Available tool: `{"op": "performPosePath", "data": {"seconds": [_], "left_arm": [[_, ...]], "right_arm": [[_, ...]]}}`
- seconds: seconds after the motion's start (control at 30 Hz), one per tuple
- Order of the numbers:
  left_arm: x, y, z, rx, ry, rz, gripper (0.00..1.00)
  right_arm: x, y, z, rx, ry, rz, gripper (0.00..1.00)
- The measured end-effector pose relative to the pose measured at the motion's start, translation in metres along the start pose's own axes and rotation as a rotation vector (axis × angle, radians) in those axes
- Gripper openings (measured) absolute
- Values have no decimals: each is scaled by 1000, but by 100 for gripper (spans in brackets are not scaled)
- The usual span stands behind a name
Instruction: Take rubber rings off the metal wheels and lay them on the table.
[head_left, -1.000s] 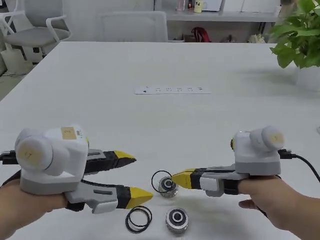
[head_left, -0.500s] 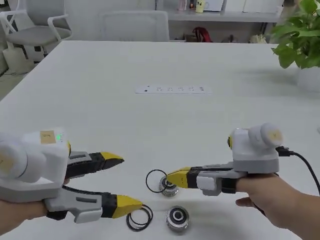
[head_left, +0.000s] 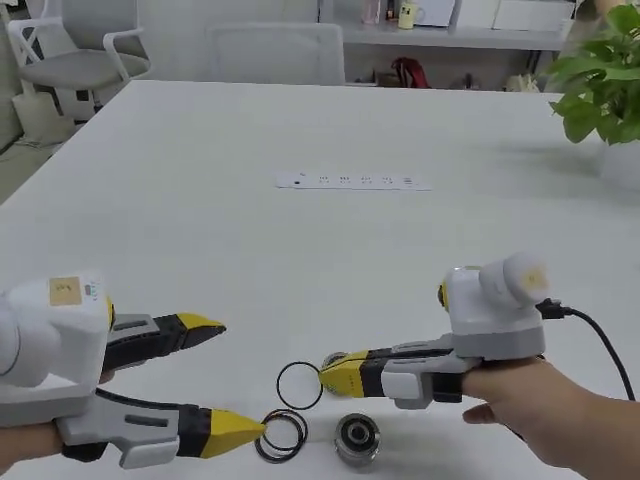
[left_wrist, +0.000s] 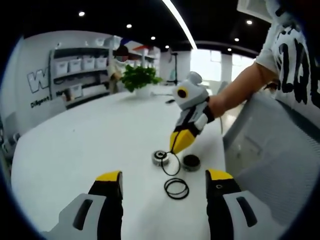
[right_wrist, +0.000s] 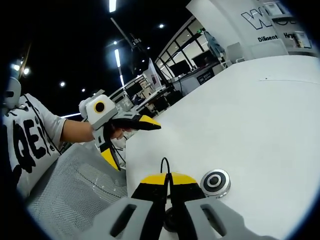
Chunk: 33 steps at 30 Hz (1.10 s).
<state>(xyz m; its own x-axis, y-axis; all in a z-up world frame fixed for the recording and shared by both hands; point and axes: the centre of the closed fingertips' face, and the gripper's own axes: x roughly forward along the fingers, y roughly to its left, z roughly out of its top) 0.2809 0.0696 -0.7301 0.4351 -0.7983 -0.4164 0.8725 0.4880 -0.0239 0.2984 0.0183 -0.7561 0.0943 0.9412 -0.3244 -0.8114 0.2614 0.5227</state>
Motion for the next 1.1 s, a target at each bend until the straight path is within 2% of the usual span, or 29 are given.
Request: {"op": "performPosePath", "data": {"seconds": [0.67, 1.1], "left_arm": [[-11, 2, -8, -14, 9, 21, 69], [-11, 2, -12, -16, 15, 23, 69]], "right_arm": [[20, 13, -25, 0, 107, 49, 0], [26, 11, -34, -19, 142, 40, 0]]}}
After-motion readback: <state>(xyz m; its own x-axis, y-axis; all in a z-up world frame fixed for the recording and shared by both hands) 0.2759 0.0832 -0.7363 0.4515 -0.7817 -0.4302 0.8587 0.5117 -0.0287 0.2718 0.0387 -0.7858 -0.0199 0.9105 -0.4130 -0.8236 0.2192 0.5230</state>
